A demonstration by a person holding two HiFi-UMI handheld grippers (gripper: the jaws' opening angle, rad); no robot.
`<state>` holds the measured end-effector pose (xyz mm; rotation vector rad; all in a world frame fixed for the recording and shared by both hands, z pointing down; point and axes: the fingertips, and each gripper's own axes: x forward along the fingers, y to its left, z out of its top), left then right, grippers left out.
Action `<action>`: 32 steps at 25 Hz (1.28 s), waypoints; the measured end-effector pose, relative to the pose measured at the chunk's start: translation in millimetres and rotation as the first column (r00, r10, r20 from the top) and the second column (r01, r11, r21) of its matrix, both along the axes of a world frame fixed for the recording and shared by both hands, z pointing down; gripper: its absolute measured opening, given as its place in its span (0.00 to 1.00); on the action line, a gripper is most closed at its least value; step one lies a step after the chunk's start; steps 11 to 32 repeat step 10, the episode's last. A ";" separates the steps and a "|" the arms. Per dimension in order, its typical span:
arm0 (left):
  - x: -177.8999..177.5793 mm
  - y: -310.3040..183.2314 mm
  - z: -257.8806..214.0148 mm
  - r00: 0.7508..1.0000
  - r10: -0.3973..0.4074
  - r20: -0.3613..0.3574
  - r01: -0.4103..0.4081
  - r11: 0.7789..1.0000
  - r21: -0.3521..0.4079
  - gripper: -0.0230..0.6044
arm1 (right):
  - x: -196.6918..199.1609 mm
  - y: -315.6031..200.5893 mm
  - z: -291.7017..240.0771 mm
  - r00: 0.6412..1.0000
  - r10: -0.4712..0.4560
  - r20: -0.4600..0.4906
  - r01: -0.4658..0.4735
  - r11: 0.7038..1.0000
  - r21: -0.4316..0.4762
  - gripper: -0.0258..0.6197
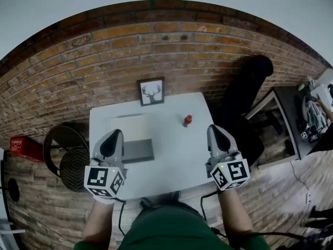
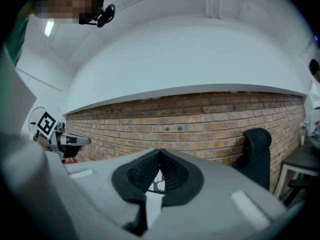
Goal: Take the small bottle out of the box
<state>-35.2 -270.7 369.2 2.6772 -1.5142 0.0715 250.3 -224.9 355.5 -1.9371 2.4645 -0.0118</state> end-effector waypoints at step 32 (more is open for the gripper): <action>14.2 -0.1 2.3 1.000 0.017 0.005 -0.017 1.000 -0.005 0.06 | 9.5 3.1 1.5 1.000 0.005 -0.001 -0.005 1.000 -0.004 0.04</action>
